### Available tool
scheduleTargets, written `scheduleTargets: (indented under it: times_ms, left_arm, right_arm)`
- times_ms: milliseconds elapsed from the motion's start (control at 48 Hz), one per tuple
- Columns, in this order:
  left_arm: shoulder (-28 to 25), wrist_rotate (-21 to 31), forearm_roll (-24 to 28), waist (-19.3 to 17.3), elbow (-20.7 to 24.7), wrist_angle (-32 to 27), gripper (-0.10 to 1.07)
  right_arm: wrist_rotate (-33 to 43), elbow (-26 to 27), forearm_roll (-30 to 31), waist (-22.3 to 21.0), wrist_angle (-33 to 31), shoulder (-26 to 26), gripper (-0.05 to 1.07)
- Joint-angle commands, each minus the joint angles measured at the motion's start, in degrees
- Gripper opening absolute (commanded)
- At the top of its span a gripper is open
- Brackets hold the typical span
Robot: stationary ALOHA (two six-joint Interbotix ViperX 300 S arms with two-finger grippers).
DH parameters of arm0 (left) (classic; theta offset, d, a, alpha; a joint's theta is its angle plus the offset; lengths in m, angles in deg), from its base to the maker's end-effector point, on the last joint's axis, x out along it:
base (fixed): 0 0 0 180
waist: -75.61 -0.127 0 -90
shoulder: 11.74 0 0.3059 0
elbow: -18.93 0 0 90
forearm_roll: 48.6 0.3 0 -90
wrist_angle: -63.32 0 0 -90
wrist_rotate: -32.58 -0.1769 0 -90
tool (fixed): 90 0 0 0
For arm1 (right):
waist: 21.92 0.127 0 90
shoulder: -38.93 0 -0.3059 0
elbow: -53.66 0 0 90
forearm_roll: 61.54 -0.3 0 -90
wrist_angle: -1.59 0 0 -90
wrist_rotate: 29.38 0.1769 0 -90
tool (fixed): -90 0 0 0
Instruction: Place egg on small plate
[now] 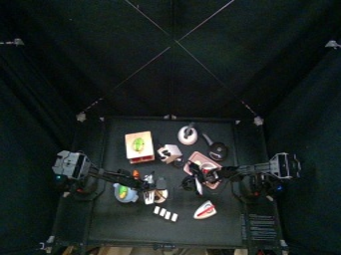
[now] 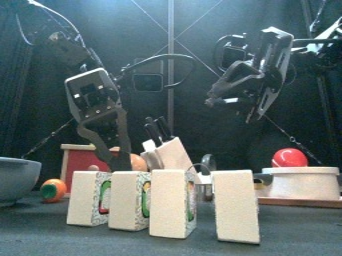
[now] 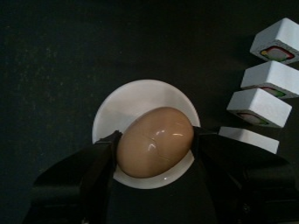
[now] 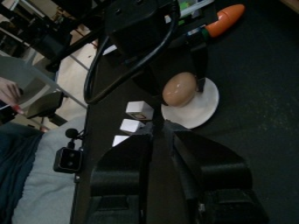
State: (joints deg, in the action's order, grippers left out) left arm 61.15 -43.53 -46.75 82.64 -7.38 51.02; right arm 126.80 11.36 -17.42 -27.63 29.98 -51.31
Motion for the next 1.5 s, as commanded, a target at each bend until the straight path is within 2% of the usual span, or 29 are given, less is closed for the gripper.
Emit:
scheduleTargets:
  times_ms: [0,1250,1479]
  left_arm:
    - [0.5,0.0,-0.1,-0.3,1.3,1.0,0.91]
    - [0.4,-0.2,-0.2,-0.2,0.8,1.1,0.92]
    - [0.3,-0.1,-0.8,-0.2,0.7,0.1,1.03]
  right_arm:
    - [-0.1,0.5,-0.1,0.1,0.2,1.2,0.62]
    - [-0.2,0.5,-0.2,0.1,0.2,1.0,0.62]
    - [-0.1,0.6,-0.1,0.1,0.2,1.0,0.62]
